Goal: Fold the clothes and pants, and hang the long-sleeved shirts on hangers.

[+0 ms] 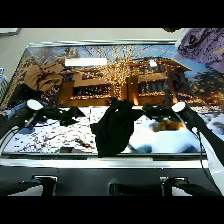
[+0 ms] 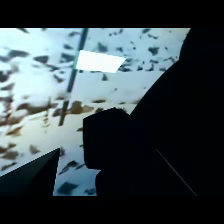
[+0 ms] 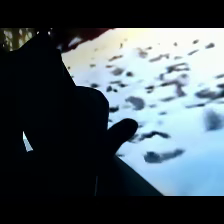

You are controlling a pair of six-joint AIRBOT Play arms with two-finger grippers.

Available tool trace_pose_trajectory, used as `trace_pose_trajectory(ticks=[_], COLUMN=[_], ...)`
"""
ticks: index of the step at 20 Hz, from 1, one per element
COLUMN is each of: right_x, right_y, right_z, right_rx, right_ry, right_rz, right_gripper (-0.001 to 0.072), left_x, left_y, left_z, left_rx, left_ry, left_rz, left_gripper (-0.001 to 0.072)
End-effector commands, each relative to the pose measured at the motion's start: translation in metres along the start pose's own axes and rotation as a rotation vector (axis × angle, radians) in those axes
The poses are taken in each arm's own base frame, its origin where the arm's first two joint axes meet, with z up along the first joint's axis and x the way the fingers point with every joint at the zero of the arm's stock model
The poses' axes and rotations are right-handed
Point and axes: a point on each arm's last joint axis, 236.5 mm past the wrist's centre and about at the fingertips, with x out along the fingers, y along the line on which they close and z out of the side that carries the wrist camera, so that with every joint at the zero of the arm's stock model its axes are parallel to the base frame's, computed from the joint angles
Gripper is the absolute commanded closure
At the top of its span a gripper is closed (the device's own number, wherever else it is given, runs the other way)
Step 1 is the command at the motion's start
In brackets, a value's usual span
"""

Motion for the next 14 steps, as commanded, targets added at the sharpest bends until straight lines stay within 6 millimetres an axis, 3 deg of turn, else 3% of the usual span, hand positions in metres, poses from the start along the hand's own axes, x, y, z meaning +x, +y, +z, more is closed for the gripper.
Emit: trace_pose_trajectory(ticks=[1, 4, 8, 9, 12, 13, 14], right_x=[-0.004, -0.005, -0.005, -0.005, -0.009, -0.012, -0.016], right_y=[0.003, 0.003, 0.004, 0.004, 0.007, 0.010, 0.013], right_z=[-0.012, -0.016, -0.020, -0.021, -0.022, -0.021, -0.018], right_rx=[-0.019, -0.017, -0.016, -0.016, -0.022, -0.028, -0.037], right_ry=[0.047, 0.063, 0.081, 0.085, 0.088, 0.079, 0.061], right_rz=[0.003, 0.006, 0.007, 0.008, 0.014, 0.019, 0.024], right_gripper=[0.0682, 0.0682, 0.0682, 0.0682, 0.0682, 0.0682, 0.0682], left_x=[0.042, 0.057, 0.063, 0.066, 0.076, 0.079, 0.079], left_y=[-0.005, -0.001, -0.001, -0.001, 0.000, 0.001, 0.000], left_z=[-0.017, -0.030, -0.031, -0.029, -0.035, -0.037, -0.037], left_rx=[-0.005, -0.006, 0.024, 0.025, 0.009, 0.011, 0.011], left_ry=[0.061, 0.107, 0.102, 0.092, 0.110, 0.117, 0.116], left_rz=[-0.062, -0.045, -0.035, -0.030, -0.029, -0.026, -0.027], left_gripper=[0.0026, 0.0027, 0.0031, 0.0094, 0.0606, 0.0686, 0.0686])
